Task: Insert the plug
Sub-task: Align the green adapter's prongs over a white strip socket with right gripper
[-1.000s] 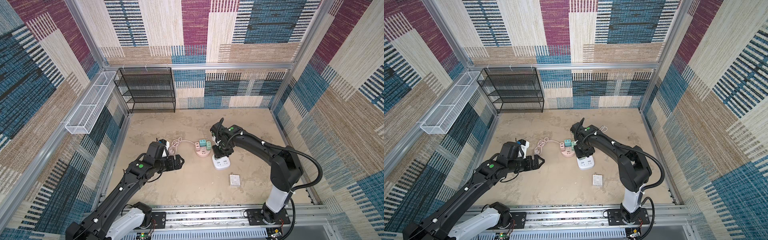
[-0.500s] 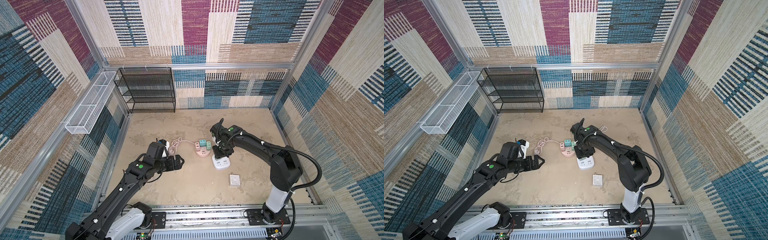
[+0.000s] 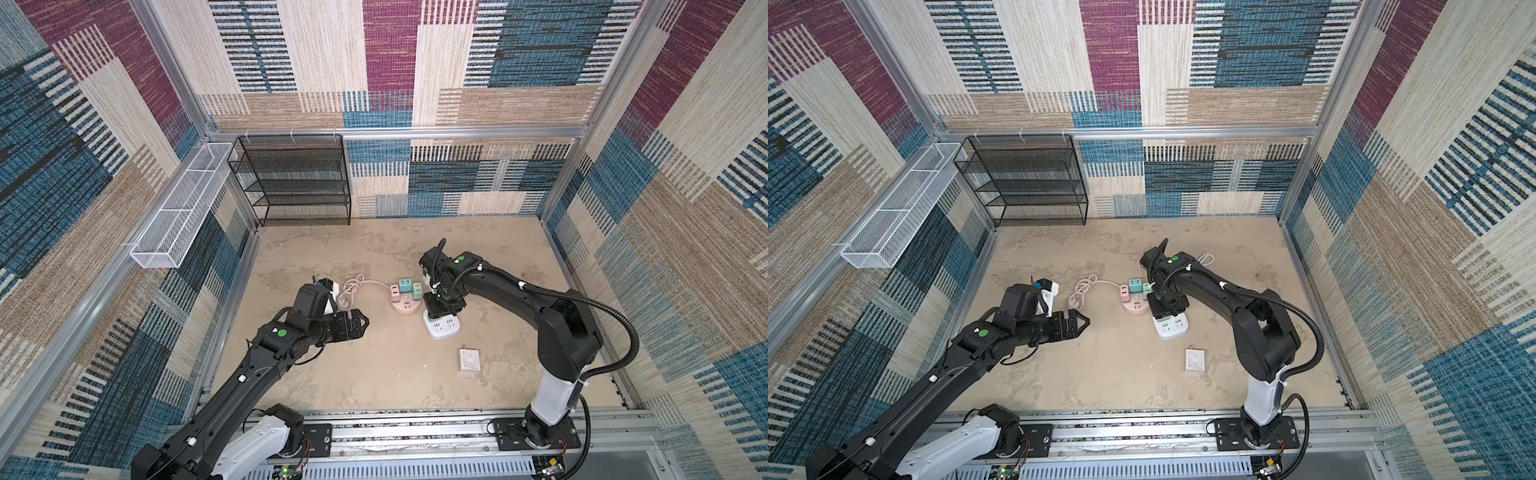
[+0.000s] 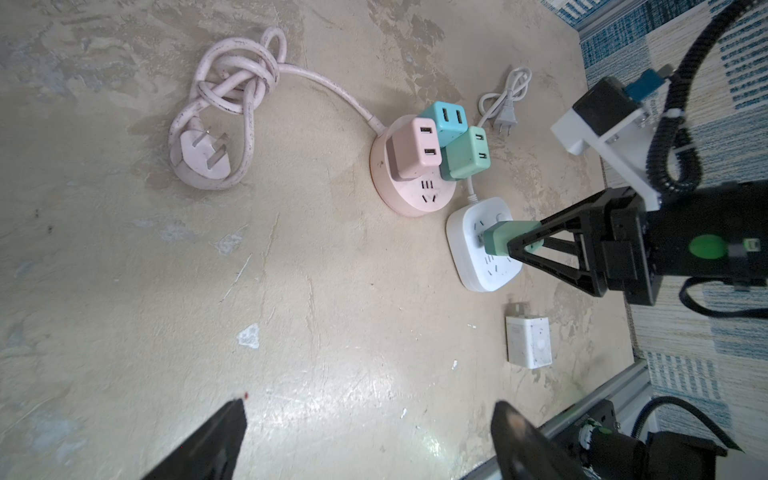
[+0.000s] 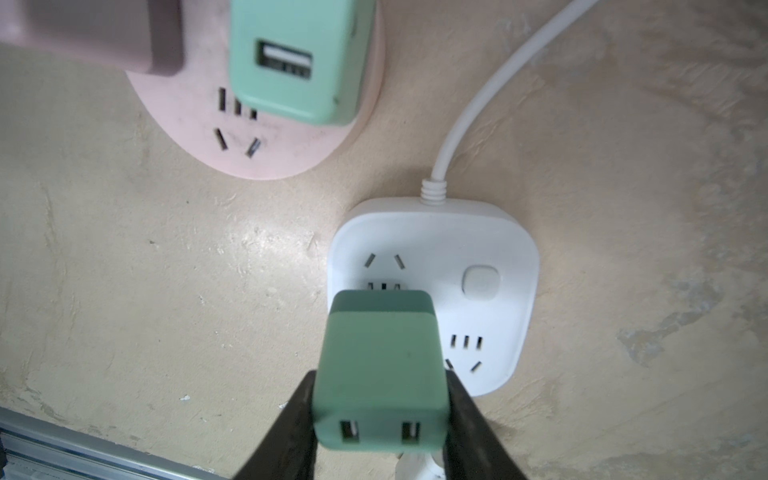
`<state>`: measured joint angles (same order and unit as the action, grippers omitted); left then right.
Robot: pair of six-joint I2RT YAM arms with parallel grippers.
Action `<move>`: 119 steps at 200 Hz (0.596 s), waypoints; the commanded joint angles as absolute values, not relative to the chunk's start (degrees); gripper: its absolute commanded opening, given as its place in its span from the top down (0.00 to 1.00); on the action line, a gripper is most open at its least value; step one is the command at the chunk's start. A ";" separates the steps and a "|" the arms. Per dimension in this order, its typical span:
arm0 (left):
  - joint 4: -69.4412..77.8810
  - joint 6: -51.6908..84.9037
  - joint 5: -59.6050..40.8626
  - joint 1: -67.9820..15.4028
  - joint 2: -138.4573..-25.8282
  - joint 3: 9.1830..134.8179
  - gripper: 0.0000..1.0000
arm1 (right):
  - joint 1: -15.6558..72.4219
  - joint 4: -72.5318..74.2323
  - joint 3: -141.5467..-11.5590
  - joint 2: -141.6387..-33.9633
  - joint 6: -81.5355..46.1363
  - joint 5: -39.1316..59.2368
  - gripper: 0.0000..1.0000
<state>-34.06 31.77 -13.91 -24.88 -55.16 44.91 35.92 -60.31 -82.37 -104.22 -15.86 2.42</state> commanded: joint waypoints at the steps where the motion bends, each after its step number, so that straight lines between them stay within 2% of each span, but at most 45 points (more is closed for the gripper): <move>1: -33.41 31.10 -14.45 -24.84 -55.21 44.74 0.03 | 35.99 -60.27 -82.81 -105.09 -16.34 2.74 1.00; 119: -32.89 31.29 -13.97 -24.92 -54.28 43.73 0.03 | 35.86 -62.85 -87.43 -109.13 -14.78 2.44 1.00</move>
